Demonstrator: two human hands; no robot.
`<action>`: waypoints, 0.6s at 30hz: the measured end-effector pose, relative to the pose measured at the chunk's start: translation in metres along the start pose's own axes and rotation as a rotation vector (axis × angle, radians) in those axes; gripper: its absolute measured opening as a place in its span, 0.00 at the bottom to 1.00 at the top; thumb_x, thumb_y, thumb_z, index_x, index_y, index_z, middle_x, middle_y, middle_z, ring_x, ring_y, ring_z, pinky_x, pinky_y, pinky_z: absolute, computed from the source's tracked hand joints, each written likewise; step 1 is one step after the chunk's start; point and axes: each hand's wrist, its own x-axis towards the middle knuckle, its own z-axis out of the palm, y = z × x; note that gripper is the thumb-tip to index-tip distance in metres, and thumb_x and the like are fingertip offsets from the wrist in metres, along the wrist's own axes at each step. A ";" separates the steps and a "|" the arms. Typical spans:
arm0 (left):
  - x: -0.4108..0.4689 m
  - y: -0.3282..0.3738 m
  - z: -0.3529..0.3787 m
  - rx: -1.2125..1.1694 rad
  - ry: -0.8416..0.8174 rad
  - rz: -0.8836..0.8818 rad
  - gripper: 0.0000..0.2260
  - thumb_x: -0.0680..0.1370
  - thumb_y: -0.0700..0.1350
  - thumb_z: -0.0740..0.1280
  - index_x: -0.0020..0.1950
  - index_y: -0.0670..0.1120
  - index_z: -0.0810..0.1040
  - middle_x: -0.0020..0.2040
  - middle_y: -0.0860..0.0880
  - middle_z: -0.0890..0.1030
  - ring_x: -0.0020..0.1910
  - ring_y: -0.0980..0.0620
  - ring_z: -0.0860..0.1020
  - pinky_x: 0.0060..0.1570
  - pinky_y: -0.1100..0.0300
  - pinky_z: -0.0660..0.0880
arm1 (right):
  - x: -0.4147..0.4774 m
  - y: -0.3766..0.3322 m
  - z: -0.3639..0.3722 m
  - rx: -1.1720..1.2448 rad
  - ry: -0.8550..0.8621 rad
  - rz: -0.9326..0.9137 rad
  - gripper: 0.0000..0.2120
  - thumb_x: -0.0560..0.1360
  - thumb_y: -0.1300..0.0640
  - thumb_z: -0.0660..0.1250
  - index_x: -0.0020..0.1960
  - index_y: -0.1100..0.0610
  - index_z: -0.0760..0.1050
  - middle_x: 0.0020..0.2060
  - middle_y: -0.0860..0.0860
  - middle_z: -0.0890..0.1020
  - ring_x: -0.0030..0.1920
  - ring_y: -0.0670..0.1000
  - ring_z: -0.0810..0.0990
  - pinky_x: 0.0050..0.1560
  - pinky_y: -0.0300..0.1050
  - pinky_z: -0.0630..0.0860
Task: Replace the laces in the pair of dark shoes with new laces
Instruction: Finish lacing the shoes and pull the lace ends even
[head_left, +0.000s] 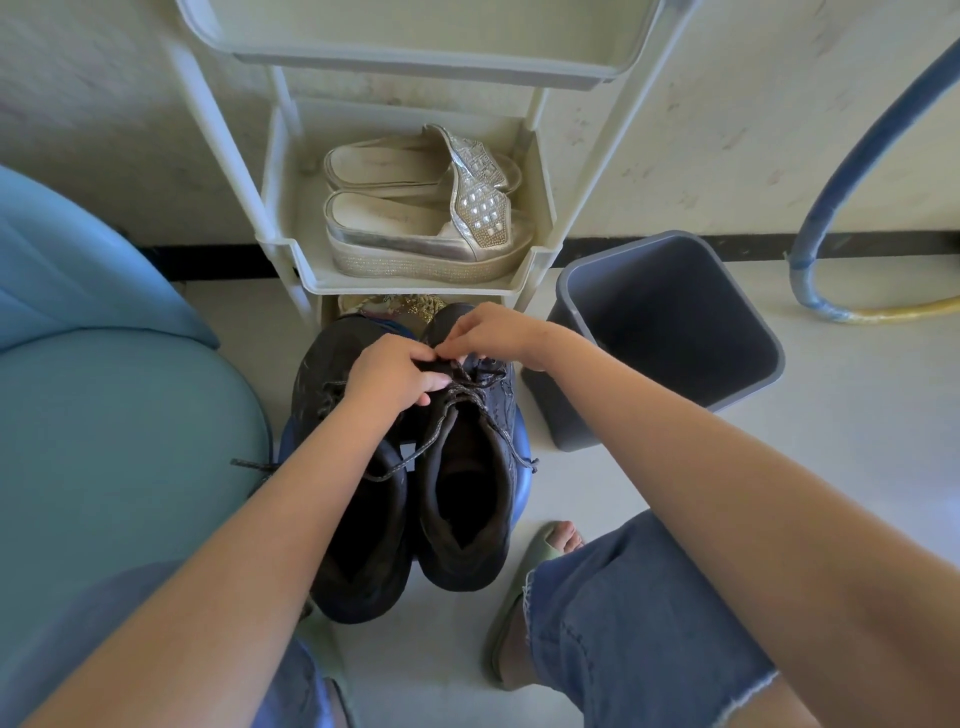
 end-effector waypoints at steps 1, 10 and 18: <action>0.000 -0.002 0.000 -0.021 0.021 0.009 0.14 0.76 0.45 0.69 0.62 0.48 0.79 0.45 0.50 0.82 0.24 0.61 0.75 0.34 0.67 0.71 | -0.002 0.002 -0.005 -0.002 0.018 -0.004 0.11 0.77 0.56 0.66 0.50 0.64 0.81 0.38 0.50 0.81 0.34 0.44 0.73 0.33 0.32 0.68; -0.004 0.007 0.006 0.121 0.175 0.082 0.03 0.78 0.46 0.67 0.49 0.50 0.79 0.42 0.51 0.82 0.23 0.58 0.75 0.34 0.63 0.70 | -0.014 0.020 -0.021 -0.182 -0.059 0.187 0.15 0.73 0.57 0.72 0.51 0.69 0.80 0.37 0.56 0.80 0.38 0.52 0.78 0.42 0.41 0.80; -0.005 0.009 0.006 0.231 0.179 0.128 0.05 0.78 0.46 0.65 0.51 0.49 0.80 0.43 0.49 0.83 0.32 0.48 0.78 0.49 0.51 0.76 | -0.016 0.018 -0.013 -0.322 0.006 0.122 0.11 0.74 0.61 0.69 0.52 0.68 0.81 0.48 0.63 0.84 0.40 0.53 0.79 0.47 0.43 0.78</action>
